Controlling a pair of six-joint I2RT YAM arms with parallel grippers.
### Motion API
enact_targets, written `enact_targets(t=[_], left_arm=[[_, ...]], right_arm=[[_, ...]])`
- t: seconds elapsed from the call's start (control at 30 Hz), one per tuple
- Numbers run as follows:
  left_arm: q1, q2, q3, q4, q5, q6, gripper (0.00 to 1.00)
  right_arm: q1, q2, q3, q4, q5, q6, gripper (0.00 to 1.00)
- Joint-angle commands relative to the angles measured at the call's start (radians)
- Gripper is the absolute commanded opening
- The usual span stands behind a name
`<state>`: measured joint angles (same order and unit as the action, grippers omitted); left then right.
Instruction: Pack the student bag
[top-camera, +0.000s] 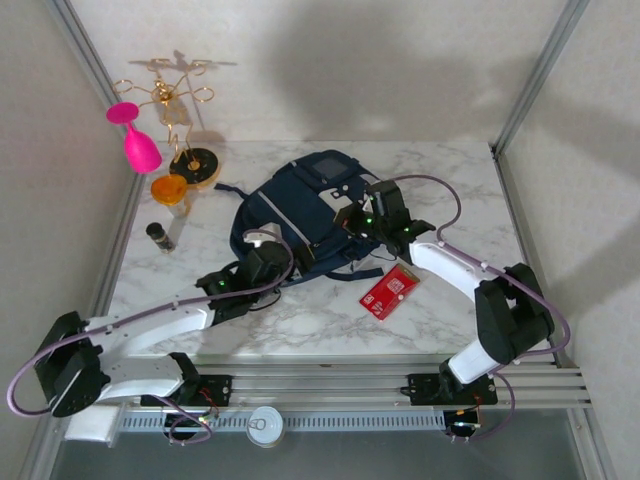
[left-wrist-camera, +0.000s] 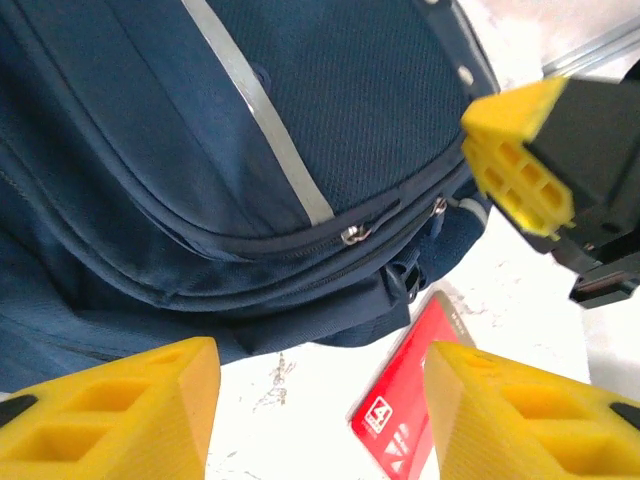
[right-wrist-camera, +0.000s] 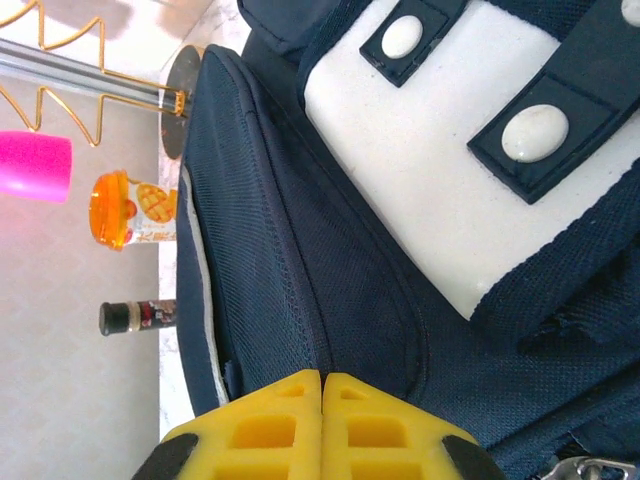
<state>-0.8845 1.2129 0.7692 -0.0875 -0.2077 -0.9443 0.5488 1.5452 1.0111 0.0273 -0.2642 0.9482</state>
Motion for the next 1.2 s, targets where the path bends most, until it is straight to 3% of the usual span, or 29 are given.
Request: enact_targets(t=[0.0,0.4,0.83,0.93,1.03,1.17], left_arm=[[-0.049,0.053,0.076,-0.03,-0.102,-0.027,0.52],[-0.081,0.237,0.142,0.02,-0.192,-0.329,0.4],[-0.027,0.322,0.165,0.026,-0.269,-0.562,0.44],[-0.017,0.312,0.156,0.085,-0.253,-0.552,0.45],[-0.015,0.317,0.18,0.05,-0.269,-0.553,0.52],[0.019,0.343,0.182,0.045,-0.215,-0.574,0.53]], right_arm=[[0.009,-0.051,-0.025,0.087,-0.019,0.058,0.0],[0.047,-0.05,-0.047,0.139,-0.015,0.096,0.0],[0.084,-0.031,-0.055,0.182,-0.004,0.127,0.0],[0.085,-0.019,-0.057,0.181,-0.008,0.126,0.0],[0.085,-0.013,-0.064,0.198,-0.012,0.132,0.0],[0.088,-0.006,-0.06,0.207,-0.006,0.139,0.0]])
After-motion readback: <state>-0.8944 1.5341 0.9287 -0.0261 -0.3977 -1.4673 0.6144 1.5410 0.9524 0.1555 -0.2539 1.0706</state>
